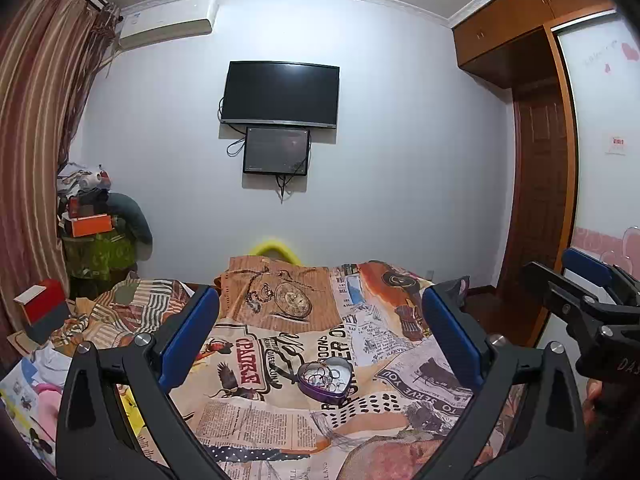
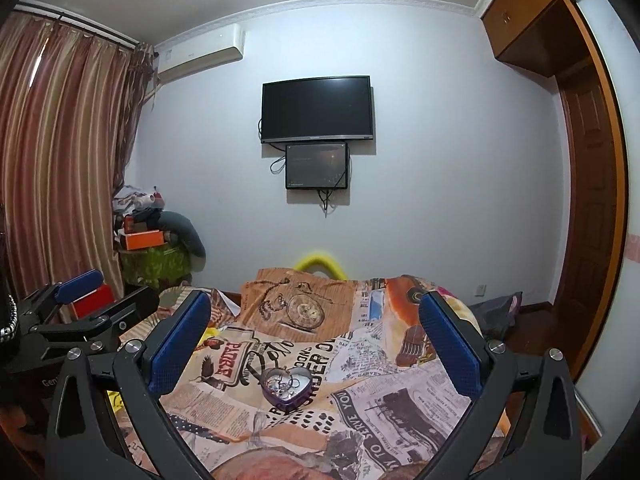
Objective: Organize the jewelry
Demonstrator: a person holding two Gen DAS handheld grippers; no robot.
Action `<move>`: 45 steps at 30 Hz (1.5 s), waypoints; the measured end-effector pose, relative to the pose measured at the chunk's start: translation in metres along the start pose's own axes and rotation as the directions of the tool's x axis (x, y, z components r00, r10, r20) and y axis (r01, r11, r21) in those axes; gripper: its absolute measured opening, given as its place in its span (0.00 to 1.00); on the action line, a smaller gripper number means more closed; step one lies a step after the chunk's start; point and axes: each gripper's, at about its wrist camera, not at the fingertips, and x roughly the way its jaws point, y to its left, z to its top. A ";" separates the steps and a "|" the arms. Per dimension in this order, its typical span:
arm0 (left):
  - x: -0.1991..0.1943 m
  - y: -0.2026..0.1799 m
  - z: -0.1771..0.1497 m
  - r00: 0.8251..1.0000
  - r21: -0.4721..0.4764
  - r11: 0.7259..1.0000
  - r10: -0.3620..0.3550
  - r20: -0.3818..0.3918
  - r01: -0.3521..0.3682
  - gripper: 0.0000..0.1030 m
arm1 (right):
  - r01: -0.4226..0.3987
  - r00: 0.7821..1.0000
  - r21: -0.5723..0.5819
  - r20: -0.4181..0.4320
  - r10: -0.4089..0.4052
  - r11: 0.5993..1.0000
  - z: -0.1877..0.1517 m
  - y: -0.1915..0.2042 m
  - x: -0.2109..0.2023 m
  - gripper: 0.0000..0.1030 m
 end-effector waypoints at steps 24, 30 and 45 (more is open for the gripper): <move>0.004 0.004 -0.001 1.000 -0.013 1.000 -0.021 -0.014 0.021 0.99 | 0.004 1.000 0.017 -0.014 -0.003 1.000 0.001 -0.005 0.002 1.00; 0.006 0.005 -0.001 0.999 -0.019 0.999 -0.033 -0.017 0.032 0.99 | -0.001 1.000 0.022 -0.017 0.001 1.000 0.000 -0.007 0.003 1.00; 0.005 0.009 -0.001 0.999 -0.028 0.999 -0.031 -0.012 0.030 0.99 | -0.002 1.000 0.023 -0.016 0.002 1.000 0.000 -0.008 0.003 1.00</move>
